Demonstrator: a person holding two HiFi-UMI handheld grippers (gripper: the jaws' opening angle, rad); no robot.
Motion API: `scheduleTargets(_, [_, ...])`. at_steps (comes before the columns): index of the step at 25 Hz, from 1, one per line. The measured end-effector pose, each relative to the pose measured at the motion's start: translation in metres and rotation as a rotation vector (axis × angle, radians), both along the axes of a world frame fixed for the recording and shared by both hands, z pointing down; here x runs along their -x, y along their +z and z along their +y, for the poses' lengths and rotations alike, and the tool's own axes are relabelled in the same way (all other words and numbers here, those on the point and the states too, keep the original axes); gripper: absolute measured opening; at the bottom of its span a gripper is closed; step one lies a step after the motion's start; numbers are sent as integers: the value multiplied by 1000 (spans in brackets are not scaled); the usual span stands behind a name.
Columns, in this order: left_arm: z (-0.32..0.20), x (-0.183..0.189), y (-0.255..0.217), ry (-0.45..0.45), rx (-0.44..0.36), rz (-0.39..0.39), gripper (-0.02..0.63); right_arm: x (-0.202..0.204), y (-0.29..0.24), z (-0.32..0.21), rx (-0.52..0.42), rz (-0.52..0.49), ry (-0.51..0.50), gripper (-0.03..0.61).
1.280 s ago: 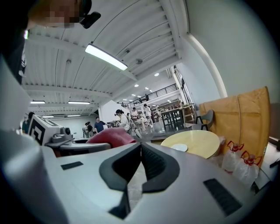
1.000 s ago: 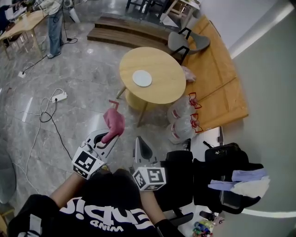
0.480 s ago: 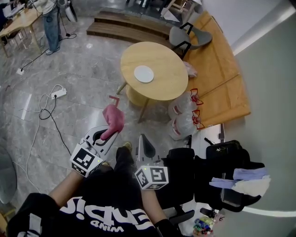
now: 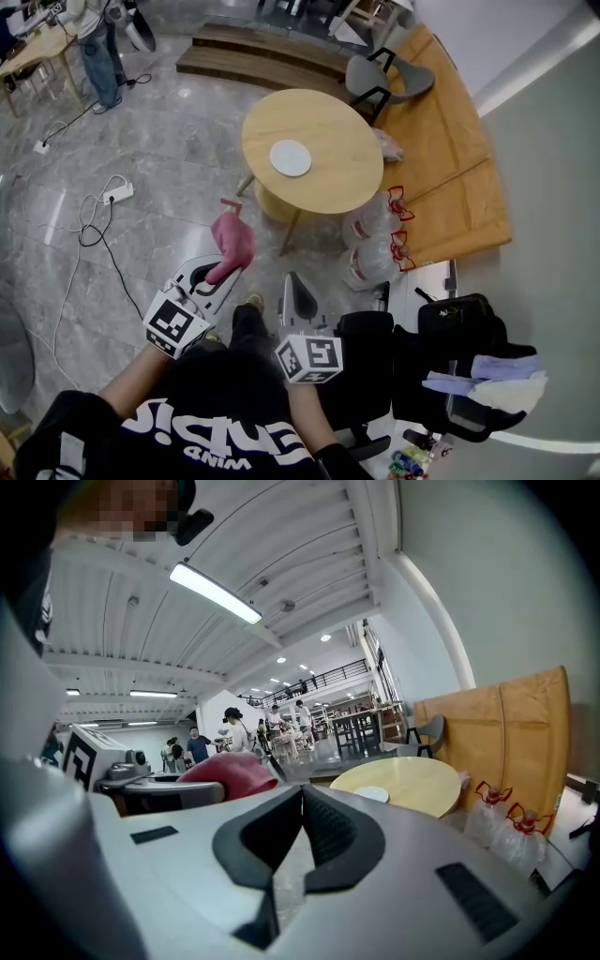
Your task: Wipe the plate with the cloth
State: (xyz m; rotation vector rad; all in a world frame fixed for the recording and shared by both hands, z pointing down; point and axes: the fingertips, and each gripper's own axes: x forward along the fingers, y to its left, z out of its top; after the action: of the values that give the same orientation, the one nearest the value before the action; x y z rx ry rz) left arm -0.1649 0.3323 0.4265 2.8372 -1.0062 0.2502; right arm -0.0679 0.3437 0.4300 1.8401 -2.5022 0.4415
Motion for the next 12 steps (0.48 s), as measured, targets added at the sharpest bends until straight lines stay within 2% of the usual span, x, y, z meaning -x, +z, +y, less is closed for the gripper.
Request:
scheduleTargets(4, [-17, -10, 0, -6, 17, -4, 46, -10, 2, -18, 12, -10, -3, 23])
scheduleTargets(12, [-55, -32, -4, -5, 3, 16, 46, -21, 2, -57, 23, -10, -43, 23])
